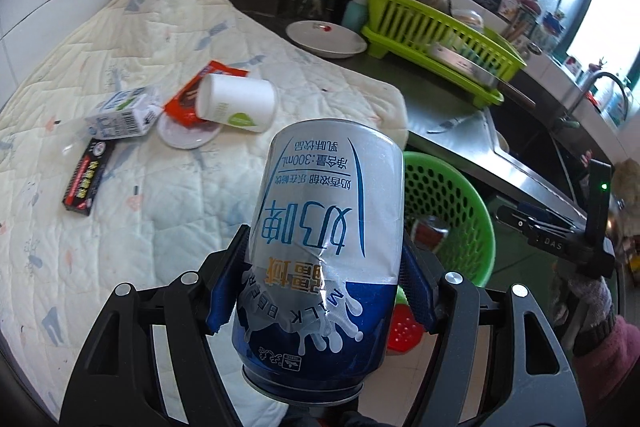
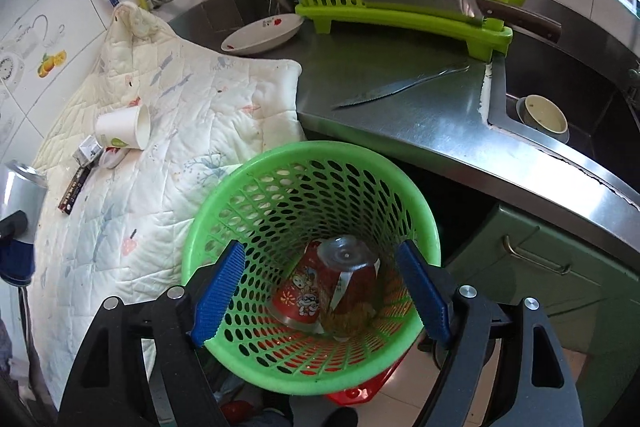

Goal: Collect trash
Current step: 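Release the juice bottle into the green basket while the left gripper carries the can, then lower the blue-white can into the green basket and open the left gripper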

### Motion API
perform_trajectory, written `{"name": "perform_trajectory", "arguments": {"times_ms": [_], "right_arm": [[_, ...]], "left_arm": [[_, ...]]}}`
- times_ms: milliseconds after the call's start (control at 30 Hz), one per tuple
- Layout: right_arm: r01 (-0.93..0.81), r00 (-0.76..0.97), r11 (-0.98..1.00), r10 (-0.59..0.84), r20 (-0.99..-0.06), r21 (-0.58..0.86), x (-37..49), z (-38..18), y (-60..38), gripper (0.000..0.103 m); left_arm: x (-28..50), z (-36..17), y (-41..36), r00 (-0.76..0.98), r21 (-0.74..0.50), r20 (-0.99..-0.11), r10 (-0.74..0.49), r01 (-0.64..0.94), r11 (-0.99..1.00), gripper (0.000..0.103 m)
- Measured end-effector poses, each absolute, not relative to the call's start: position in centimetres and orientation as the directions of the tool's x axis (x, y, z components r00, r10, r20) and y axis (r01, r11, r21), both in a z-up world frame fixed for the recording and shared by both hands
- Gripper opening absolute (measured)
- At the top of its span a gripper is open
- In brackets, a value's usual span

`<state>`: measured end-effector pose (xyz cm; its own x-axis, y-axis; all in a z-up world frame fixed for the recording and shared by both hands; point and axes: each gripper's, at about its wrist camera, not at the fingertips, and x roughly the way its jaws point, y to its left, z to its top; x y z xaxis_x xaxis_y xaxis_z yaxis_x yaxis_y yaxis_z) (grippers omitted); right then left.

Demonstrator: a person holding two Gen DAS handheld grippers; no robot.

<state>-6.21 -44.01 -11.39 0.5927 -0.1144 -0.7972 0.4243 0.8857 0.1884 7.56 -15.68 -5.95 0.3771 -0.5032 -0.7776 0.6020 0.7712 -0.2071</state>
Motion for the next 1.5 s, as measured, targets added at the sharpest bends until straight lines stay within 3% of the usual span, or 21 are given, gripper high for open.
{"name": "perform_trajectory", "arguments": {"times_ms": [933, 1500], "right_arm": [[0.402, 0.637, 0.899, -0.139, -0.758, 0.173, -11.5, -8.7, -42.3, 0.08], [0.4, 0.645, 0.898, -0.132, -0.753, 0.185, -11.6, -8.5, -42.4, 0.08]], "left_arm": [[6.5, -11.6, -29.0, 0.21, -0.255, -0.832, -0.514, 0.677, 0.69, 0.07], [6.5, -10.8, -29.2, 0.218, -0.27, -0.812, -0.542, 0.682, 0.679, 0.078]]}}
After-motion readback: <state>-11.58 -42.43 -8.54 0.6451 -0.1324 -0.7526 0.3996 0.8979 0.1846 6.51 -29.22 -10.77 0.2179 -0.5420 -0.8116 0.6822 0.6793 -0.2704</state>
